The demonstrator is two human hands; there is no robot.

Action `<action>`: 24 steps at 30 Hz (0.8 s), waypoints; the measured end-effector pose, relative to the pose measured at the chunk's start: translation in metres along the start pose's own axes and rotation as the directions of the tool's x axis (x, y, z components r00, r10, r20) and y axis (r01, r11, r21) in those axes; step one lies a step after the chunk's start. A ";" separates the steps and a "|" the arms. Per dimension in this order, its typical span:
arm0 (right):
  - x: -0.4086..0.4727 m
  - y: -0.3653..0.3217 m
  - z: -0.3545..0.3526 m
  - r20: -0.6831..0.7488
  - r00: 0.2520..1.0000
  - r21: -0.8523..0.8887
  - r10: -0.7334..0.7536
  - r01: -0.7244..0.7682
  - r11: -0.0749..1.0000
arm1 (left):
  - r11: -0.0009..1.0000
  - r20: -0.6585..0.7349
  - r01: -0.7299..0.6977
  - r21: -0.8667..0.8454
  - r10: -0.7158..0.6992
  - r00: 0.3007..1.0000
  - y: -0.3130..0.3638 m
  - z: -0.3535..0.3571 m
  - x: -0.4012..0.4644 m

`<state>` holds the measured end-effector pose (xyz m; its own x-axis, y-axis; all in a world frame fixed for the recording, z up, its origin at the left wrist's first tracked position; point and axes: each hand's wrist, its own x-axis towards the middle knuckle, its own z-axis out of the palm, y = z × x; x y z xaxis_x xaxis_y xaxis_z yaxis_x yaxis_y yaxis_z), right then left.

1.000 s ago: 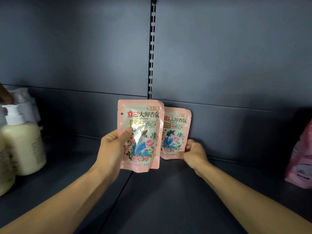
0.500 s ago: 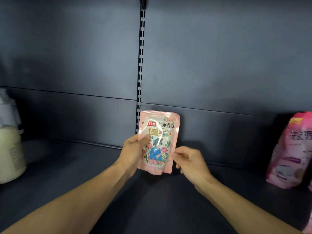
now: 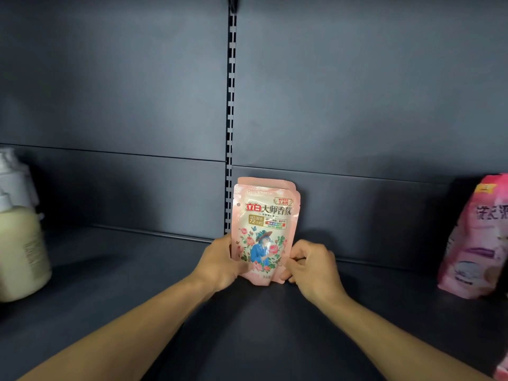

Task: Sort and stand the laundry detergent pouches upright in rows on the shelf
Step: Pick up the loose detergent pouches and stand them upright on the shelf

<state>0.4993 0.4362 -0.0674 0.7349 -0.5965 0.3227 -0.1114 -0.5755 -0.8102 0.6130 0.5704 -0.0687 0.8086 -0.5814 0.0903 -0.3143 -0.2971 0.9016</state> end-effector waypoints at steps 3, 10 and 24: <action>0.005 0.001 0.002 -0.024 1.000 -0.018 0.011 -0.011 1.000 | 1.000 -0.016 -0.002 0.025 0.002 1.000 0.000 0.004 0.003; 0.007 0.001 0.005 -0.007 1.000 -0.055 0.013 -0.013 0.998 | 0.997 -0.029 -0.007 0.076 0.009 1.000 -0.003 0.000 0.006; -0.028 -0.012 -0.012 0.000 0.999 -0.372 -0.038 0.035 0.928 | 0.954 -0.138 -0.056 0.296 0.100 0.985 0.003 -0.012 -0.026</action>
<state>0.4715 0.4533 -0.0604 0.7384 -0.5744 0.3534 -0.3263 -0.7629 -0.5582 0.5969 0.5938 -0.0633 0.8339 -0.4982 0.2377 -0.4919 -0.4752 0.7296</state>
